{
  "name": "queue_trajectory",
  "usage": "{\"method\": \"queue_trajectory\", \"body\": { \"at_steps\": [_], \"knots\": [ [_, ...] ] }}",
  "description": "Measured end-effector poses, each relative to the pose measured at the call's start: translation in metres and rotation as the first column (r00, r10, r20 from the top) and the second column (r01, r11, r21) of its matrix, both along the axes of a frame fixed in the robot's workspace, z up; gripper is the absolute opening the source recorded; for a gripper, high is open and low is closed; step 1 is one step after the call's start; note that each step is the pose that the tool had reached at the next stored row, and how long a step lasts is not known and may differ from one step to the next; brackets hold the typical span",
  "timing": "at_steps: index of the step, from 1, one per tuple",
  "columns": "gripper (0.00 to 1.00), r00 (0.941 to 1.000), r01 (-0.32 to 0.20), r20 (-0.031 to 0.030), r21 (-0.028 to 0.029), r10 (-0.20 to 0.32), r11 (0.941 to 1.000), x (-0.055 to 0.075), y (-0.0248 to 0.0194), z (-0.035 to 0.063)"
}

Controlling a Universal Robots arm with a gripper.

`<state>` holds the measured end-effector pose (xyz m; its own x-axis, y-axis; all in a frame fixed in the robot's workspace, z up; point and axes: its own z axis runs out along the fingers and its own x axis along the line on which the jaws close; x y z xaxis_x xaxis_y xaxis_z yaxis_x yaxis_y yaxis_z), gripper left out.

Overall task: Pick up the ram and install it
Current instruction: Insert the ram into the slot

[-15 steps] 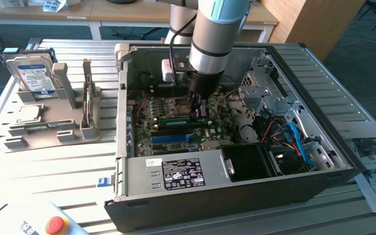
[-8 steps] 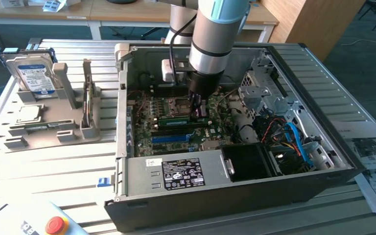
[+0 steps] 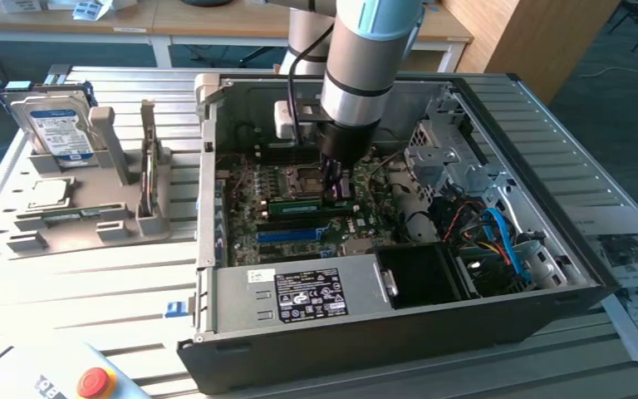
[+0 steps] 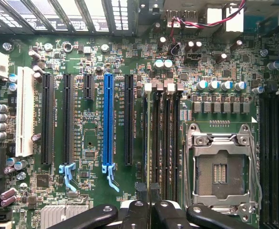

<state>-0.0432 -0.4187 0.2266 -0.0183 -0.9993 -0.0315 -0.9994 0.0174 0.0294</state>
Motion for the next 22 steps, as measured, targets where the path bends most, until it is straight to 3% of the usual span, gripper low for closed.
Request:
{"method": "queue_trajectory", "body": {
  "at_steps": [7, 22],
  "knots": [
    [0.12, 1.0, 0.0, 0.0003, 0.0006, 0.0, 1.0, 0.0, 0.0001, -0.0001],
    [0.12, 1.0, 0.0, -0.001, 0.0008, 0.0, 1.0, 0.001, -0.001, 0.0102]
  ]
}}
